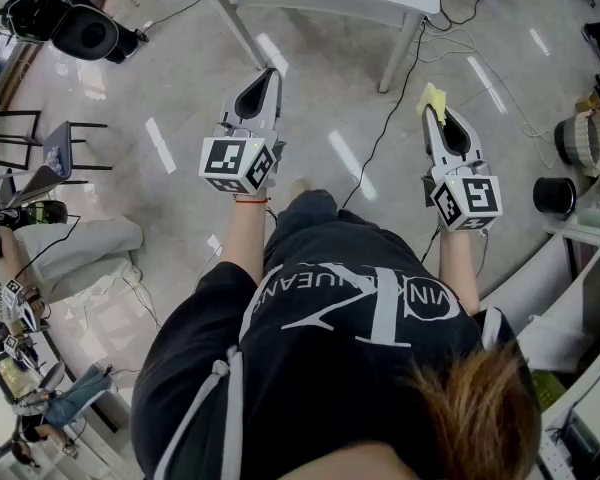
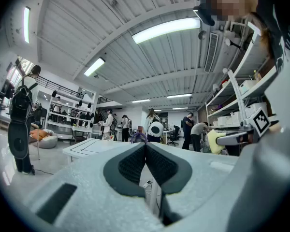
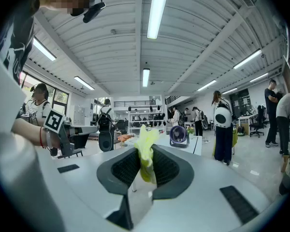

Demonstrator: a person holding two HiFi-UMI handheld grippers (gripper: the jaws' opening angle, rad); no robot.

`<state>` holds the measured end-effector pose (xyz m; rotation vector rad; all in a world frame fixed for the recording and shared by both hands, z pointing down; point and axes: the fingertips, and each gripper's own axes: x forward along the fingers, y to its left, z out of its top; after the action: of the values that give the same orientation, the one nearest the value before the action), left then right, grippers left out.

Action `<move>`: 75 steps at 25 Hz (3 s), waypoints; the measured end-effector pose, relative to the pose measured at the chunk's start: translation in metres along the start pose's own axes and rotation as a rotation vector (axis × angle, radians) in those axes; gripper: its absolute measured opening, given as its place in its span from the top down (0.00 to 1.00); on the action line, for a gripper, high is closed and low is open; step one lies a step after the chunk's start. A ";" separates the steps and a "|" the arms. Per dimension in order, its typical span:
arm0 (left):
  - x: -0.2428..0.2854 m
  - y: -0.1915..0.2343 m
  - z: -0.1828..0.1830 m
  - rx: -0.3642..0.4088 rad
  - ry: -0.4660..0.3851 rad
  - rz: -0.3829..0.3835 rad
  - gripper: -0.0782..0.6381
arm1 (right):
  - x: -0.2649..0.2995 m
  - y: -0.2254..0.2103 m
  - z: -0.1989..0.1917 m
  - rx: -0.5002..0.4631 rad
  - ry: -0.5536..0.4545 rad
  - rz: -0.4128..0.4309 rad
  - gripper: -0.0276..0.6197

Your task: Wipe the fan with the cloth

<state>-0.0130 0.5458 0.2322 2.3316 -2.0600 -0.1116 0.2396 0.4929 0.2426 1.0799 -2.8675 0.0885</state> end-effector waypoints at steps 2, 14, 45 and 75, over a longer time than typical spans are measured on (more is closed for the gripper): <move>-0.002 -0.002 0.000 0.001 -0.001 -0.003 0.88 | -0.003 0.000 0.000 0.000 -0.003 -0.005 0.87; -0.009 0.019 -0.012 -0.024 0.026 0.024 0.88 | 0.009 0.004 -0.012 0.017 0.017 -0.010 0.87; 0.271 0.166 -0.050 -0.047 0.135 -0.261 0.88 | 0.256 -0.095 -0.028 0.085 0.121 -0.268 0.86; 0.426 0.135 -0.085 -0.106 0.178 -0.292 0.88 | 0.374 -0.189 -0.041 -0.040 0.186 -0.194 0.86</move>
<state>-0.0883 0.1039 0.3118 2.4590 -1.5878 -0.0172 0.0862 0.1088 0.3226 1.2630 -2.5773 0.1120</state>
